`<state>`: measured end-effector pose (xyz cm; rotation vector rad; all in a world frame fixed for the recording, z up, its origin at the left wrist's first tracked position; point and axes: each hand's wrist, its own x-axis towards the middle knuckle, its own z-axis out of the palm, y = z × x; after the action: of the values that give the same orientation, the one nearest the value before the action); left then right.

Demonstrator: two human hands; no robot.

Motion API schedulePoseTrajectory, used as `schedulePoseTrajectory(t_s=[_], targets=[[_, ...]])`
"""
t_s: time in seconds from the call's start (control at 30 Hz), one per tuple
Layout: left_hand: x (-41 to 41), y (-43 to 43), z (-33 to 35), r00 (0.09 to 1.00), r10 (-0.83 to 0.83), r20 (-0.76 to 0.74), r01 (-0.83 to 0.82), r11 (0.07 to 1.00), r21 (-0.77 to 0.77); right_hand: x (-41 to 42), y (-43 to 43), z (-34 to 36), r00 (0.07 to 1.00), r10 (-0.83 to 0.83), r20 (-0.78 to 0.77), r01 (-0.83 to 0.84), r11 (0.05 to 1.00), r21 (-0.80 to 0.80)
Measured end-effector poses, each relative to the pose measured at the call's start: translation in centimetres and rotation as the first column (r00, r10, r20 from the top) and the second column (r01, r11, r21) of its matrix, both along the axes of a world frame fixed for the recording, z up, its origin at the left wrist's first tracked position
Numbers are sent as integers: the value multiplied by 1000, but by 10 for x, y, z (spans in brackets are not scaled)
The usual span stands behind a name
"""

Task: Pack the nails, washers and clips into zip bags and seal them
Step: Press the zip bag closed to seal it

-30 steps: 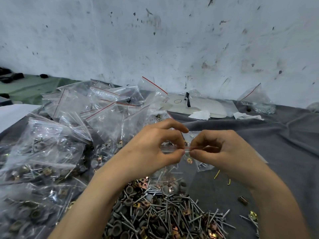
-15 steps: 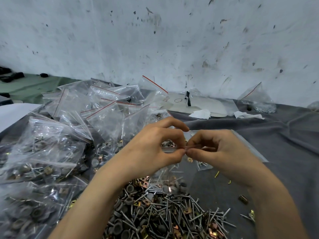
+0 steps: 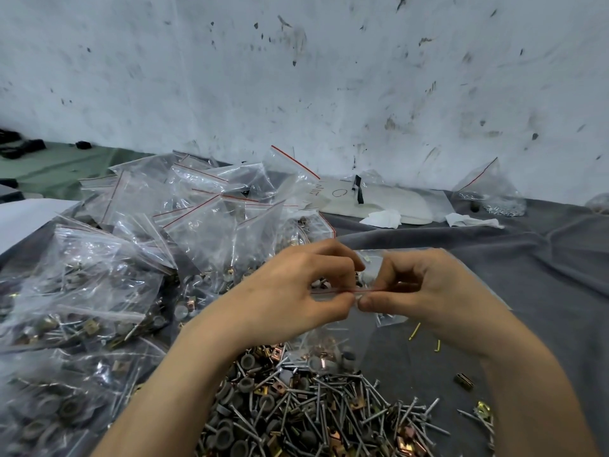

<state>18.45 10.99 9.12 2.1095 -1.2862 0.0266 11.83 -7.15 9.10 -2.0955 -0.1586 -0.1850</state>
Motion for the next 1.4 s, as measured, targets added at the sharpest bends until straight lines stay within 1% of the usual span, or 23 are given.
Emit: schedulePoseTrajectory(t_s=[0.17,0.23,0.33,0.5,0.63,0.7,0.73,0.8,0.87,0.9,0.97,1.0,1.07,1.1,1.13,1.17,1.23,1.27,1.3,1.33,1.4], targets=[[0,-1,-1,1000,15,11,-15,1000,8,0,1,-1,999,-13,51,16,998,-67],[1,0,-1,1000,19,9,-19,1000,2,1,2,-1,998,-1,62,4,999,-37],[1,0,-1,1000,13,6,-13,1000,-26,1,2,0,999,20,38,-20,1000,13],[1,-2,-4,1000,-10,14,10,998,-63,1,2,-1,993,63,103,-56,995,-78],[6,-1,-5,998,-2,62,8,995,-96,3,3,-3,994,33,100,-30,999,-37],[10,3,-5,1000,7,31,-5,998,-67,2,1,-2,994,11,108,-9,1000,-16],[12,5,-4,1000,16,3,-15,998,-56,1,-1,-1,993,-16,113,13,999,30],[12,8,-2,999,11,-50,-15,996,-89,-2,-7,0,988,-83,128,65,988,142],[11,9,0,997,2,-76,-12,991,-134,-5,-11,1,979,-150,136,122,973,195],[10,9,0,995,22,-94,-36,988,-148,-6,-14,1,974,-182,134,152,966,207],[10,9,-1,975,104,-196,-139,974,-178,-8,-22,0,959,-254,127,219,946,238],[11,11,-2,948,152,-280,-215,953,-211,-9,-27,-1,949,-291,122,252,932,259],[20,17,-4,845,184,-501,-374,874,-309,-12,-41,-4,924,-368,107,319,893,319],[25,20,-5,785,160,-599,-448,815,-369,-14,-48,-5,909,-406,91,353,869,347],[30,24,-4,737,125,-664,-520,733,-438,-16,-54,-7,896,-439,71,386,846,367],[35,28,-3,709,93,-699,-587,628,-512,-17,-60,-9,883,-466,50,415,827,380],[44,39,0,721,63,-690,-652,400,-644,-19,-67,-12,869,-495,13,449,799,399],[47,43,0,743,84,-664,-651,322,-687,-19,-68,-14,868,-497,-4,455,791,410],[50,46,0,758,126,-640,-645,284,-709,-18,-69,-14,871,-491,-18,452,787,419],[51,48,0,766,173,-620,-642,271,-717,-17,-68,-15,878,-477,-27,442,790,424],[50,47,0,768,236,-596,-641,286,-712,-14,-65,-16,889,-457,-33,428,801,419]])
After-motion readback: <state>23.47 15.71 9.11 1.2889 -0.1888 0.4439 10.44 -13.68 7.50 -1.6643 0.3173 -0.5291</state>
